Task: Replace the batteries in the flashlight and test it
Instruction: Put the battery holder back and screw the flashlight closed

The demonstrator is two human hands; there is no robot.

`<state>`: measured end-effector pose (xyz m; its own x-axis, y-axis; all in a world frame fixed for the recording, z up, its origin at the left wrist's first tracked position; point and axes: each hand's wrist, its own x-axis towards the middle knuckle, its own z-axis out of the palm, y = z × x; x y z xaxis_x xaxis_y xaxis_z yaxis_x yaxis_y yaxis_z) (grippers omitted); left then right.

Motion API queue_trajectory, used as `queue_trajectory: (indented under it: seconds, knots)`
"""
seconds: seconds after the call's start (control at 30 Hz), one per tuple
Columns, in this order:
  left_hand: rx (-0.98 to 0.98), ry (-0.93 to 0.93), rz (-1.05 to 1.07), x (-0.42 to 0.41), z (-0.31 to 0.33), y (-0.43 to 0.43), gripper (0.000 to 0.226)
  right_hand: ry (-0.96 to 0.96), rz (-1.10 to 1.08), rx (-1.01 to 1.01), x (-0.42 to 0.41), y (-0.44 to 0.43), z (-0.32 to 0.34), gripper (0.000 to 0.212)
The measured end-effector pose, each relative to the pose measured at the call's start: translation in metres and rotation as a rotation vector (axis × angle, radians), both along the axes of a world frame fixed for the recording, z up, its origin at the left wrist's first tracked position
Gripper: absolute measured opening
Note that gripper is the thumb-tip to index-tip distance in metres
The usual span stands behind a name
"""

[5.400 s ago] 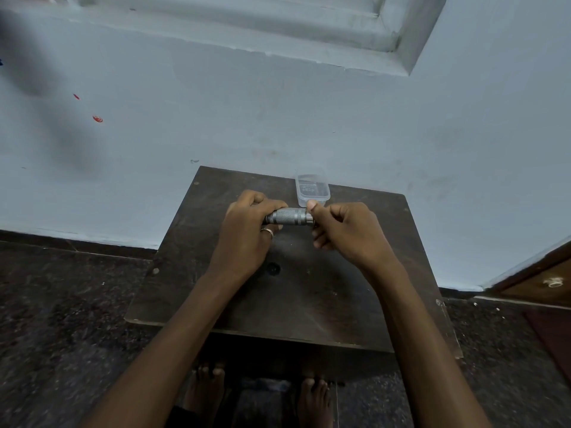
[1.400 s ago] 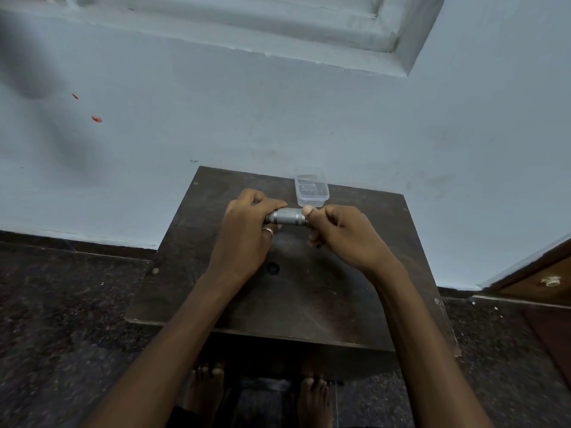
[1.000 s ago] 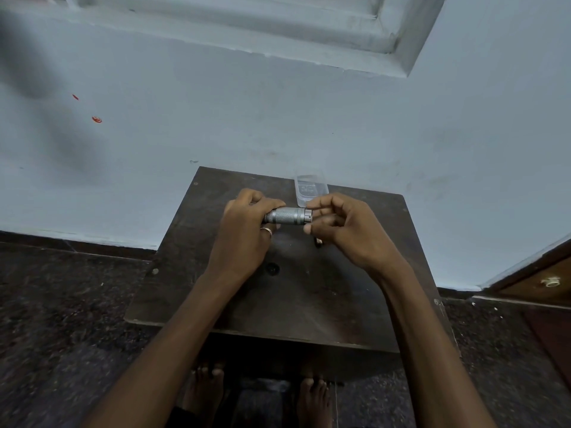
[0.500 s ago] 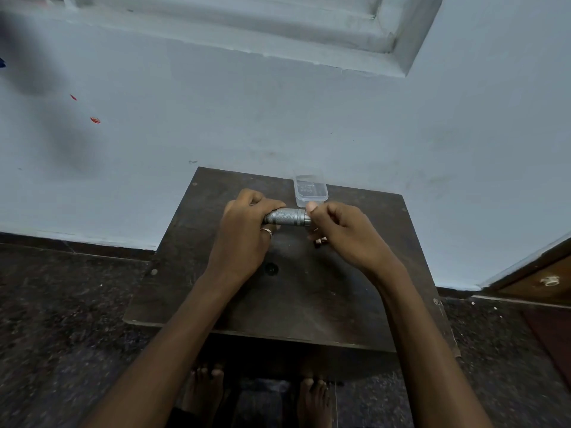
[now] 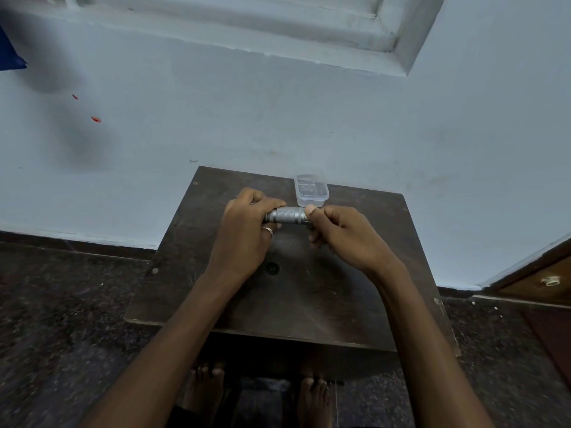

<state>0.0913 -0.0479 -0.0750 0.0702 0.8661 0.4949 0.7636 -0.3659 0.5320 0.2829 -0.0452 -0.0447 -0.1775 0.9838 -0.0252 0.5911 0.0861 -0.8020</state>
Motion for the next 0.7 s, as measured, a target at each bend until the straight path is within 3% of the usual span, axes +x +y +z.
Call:
queue_trajectory:
  seconds: [0.07, 0.17, 0.27, 0.43, 0.57, 0.7]
  knots:
    - [0.003, -0.005, 0.005, -0.0008, 0.0002, 0.0006, 0.045, -0.012, -0.012, 0.004, -0.0010, -0.0001, -0.0006, 0.048]
    - [0.005, -0.007, 0.001, -0.0016, -0.0003, 0.0008, 0.046, 0.129, 0.018, -0.009, 0.0036, 0.0008, 0.0000, 0.016]
    - [0.003, -0.004, 0.003, -0.0014, -0.0004, 0.0003, 0.046, 0.205, 0.038, -0.017, 0.0071, 0.0022, 0.0008, 0.024]
    - [0.005, -0.005, -0.001, -0.0008, -0.0005, 0.0009, 0.045, 0.120, 0.026, 0.033, 0.0050, 0.0019, -0.0010, 0.012]
    - [0.001, 0.001, -0.005, -0.0002, -0.0003, -0.0002, 0.045, 0.038, 0.014, 0.050, 0.0033, 0.0009, -0.0016, 0.035]
    - [-0.002, -0.004, -0.003, -0.0011, -0.0004, -0.0002, 0.045, 0.018, 0.006, 0.024, 0.0014, 0.0008, -0.0039, 0.038]
